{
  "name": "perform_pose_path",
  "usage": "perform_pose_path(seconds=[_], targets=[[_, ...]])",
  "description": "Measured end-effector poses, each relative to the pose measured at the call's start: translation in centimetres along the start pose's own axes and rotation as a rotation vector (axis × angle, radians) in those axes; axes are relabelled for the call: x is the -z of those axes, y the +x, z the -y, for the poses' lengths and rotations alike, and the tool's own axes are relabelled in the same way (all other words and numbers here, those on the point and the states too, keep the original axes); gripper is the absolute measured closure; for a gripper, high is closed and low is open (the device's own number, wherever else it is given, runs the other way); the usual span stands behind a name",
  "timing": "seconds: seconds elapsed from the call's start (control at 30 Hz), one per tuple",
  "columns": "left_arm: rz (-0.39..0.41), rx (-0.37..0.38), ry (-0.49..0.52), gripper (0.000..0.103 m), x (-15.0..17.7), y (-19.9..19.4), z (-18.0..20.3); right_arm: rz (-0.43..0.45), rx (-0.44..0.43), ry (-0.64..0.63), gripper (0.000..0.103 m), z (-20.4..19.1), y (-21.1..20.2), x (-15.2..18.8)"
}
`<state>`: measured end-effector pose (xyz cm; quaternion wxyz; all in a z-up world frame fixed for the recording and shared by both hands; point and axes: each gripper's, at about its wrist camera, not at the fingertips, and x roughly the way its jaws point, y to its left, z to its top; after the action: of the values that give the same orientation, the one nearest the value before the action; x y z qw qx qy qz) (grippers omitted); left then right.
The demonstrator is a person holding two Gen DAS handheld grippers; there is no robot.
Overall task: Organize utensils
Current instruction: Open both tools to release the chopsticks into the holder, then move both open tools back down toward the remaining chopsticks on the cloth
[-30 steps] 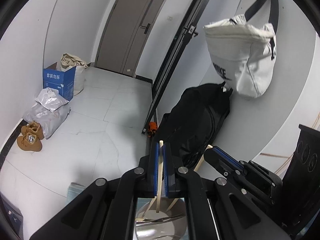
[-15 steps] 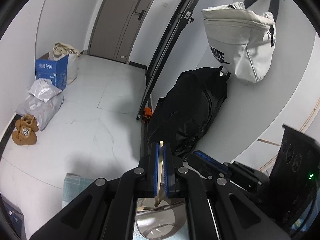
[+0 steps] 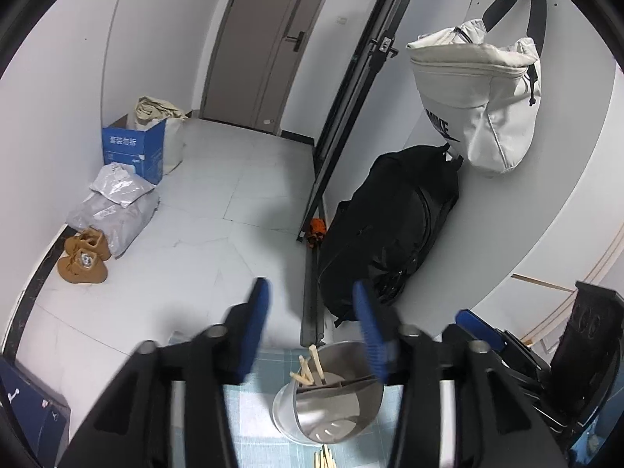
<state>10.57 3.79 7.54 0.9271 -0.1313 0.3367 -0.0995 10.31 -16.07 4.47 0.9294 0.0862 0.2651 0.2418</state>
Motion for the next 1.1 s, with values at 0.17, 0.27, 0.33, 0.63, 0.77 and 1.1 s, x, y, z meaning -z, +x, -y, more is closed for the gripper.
perform_pose_path(seconds=[0.17, 0.27, 0.33, 0.63, 0.77, 1.1], targets=[[0.031, -0.034, 0.036, 0.048, 0.7, -2.0, 1.1, 0.034, 0.004, 0.026, 0.042, -0.3, -2.9, 0.6], [0.025, -0.044, 0.046, 0.048, 1.1, -2.8, 1.6, 0.048, 0.004, 0.026, 0.039, -0.7, -4.1, 0.9], [0.029, -0.048, 0.047, 0.047, 1.3, -3.4, 1.7, 0.057, 0.003, 0.025, 0.037, -1.0, -4.9, 1.0], [0.036, -0.063, 0.070, 0.046, 2.8, -5.5, 2.9, 0.073, 0.005, 0.037, 0.036, -1.8, -7.9, 2.4], [0.040, -0.060, 0.067, 0.034, 3.6, -6.3, 3.2, 0.073, 0.008, 0.042, 0.036, -2.0, -8.9, 3.2], [-0.013, -0.040, 0.116, 0.034, 7.8, -6.3, 3.6, 0.031, 0.026, 0.087, 0.023, -1.4, -10.3, 8.0]])
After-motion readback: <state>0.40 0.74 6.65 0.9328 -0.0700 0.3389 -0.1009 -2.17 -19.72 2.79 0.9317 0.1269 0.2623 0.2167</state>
